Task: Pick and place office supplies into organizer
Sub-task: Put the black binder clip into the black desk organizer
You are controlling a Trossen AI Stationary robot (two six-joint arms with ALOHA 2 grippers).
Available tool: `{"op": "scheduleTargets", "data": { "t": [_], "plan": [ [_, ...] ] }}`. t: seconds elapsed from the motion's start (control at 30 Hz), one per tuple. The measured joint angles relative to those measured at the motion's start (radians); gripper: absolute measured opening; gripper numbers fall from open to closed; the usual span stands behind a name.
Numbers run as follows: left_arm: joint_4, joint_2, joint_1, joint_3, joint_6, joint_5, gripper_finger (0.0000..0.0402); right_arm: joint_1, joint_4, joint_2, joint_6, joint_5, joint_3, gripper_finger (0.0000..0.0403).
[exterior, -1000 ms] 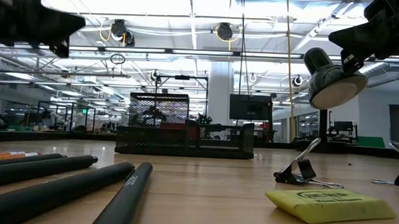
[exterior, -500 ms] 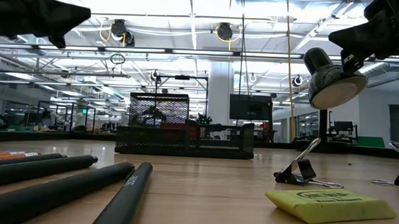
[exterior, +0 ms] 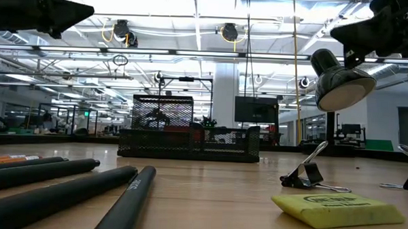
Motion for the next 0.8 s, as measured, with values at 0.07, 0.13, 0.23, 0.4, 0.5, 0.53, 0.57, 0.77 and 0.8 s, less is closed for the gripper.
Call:
{"op": "scheduleTargets", "data": {
  "t": [0.07,0.13,0.23,0.4,0.5,0.53,0.57,0.77,0.8],
  "plan": [
    [0.0,0.0,0.0,0.0,0.003,-0.03,0.0037,0.017,0.007,0.077,0.0,-0.005,0.033,0.0032],
    [0.01,0.0,0.001,0.0,0.048,-0.062,0.0037,0.04,-0.007,0.164,0.0,0.009,0.089,0.0051],
    [0.047,0.0,0.001,0.0,0.146,-0.11,0.0037,0.088,-0.041,0.306,0.003,0.031,0.2,0.009],
    [0.092,0.0,0.001,0.0,0.185,-0.143,0.0037,0.179,-0.203,0.532,0.005,0.094,0.432,0.0159],
    [0.096,0.0,0.001,0.0,0.178,-0.142,0.0037,0.237,-0.31,0.653,0.011,0.156,0.547,0.0186],
    [0.095,0.0,0.001,0.0,0.177,-0.142,0.0037,0.256,-0.33,0.689,0.013,0.166,0.574,0.0191],
    [0.094,0.0,0.001,0.0,0.174,-0.142,0.0037,0.271,-0.348,0.721,0.02,0.166,0.599,0.0195],
    [0.093,0.0,0.001,0.0,0.128,-0.142,0.0037,0.352,-0.431,0.883,0.114,0.165,0.732,0.02],
    [0.093,0.0,0.001,0.0,0.129,-0.142,0.0037,0.366,-0.448,0.907,0.132,0.164,0.749,0.0199]
  ]
}}
